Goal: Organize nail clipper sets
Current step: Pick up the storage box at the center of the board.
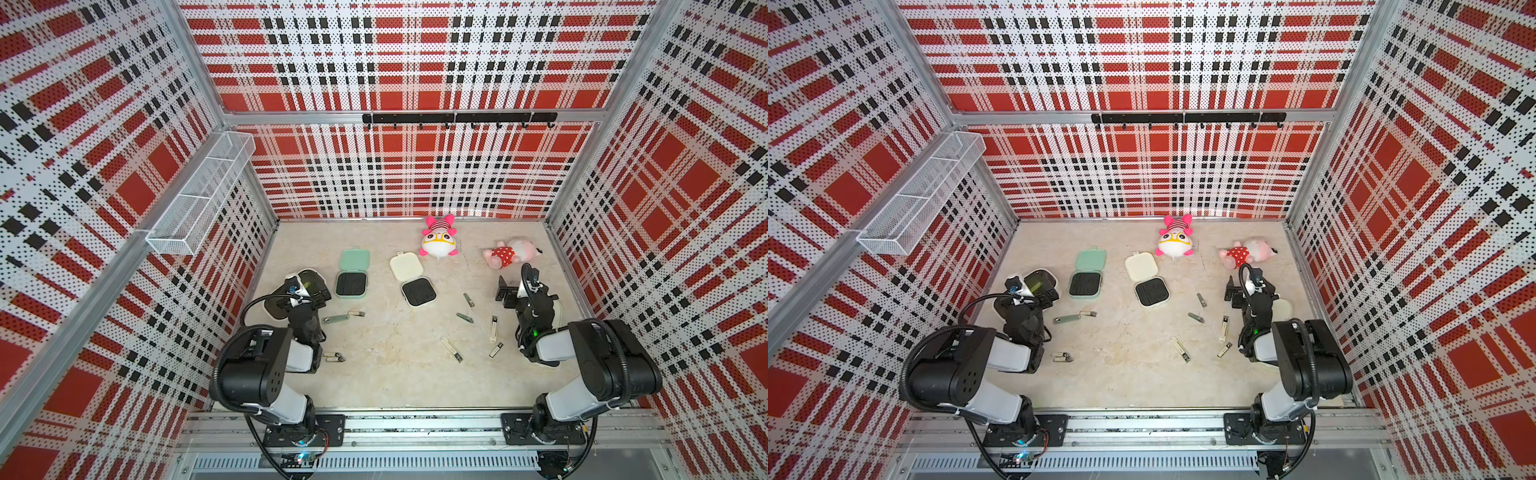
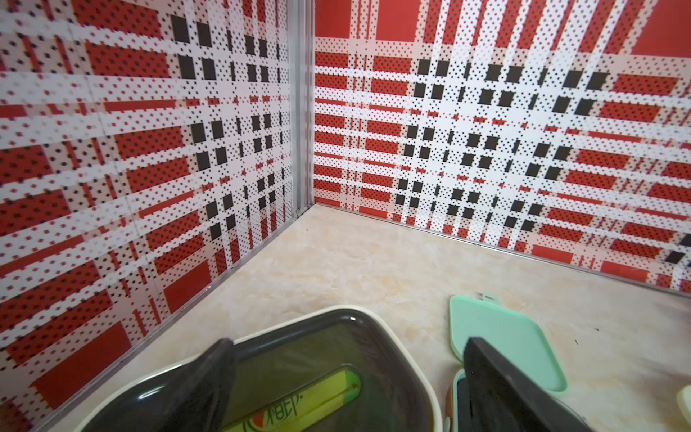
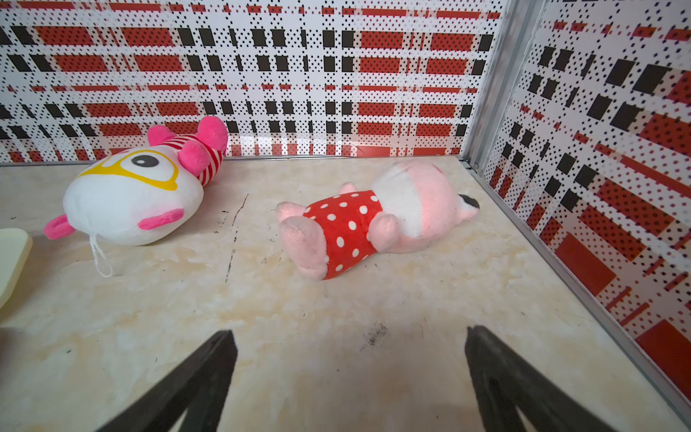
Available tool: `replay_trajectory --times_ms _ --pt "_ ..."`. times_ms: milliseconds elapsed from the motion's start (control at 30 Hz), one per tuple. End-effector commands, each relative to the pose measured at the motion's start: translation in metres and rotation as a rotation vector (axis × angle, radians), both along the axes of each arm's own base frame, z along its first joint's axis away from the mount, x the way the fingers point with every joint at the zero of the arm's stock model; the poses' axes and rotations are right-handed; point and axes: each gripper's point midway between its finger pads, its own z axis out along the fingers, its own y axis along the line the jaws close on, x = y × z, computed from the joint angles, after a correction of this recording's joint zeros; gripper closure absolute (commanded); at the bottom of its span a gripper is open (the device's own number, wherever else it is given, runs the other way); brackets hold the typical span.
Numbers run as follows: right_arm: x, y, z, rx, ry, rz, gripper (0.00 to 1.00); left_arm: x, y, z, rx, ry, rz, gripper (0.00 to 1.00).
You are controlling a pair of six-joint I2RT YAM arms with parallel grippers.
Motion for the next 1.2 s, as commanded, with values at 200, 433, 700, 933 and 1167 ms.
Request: replay_trajectory --times_ms 200,433,700,933,1167 --pt "0.001 -0.021 0.06 0.105 0.064 -0.138 0.0 -0.012 -0.022 0.081 -0.028 -0.126 0.071 0.02" --pt "-0.017 -0.024 0.069 0.29 0.225 -0.213 0.0 -0.029 -0.032 0.126 -0.411 -0.259 -0.033 0.02" --pt "-0.06 0.009 0.015 0.474 0.608 -0.159 0.47 0.001 -0.069 0.115 -0.543 0.026 -0.323 0.02" --pt "-0.111 0.001 -0.03 0.505 0.748 -0.294 0.6 0.003 -0.174 0.054 -0.653 0.312 -0.654 0.12" --pt "-0.144 -0.008 -0.065 0.5 0.822 -0.398 0.63 -0.015 -0.257 0.027 -0.731 0.415 -0.85 0.17"
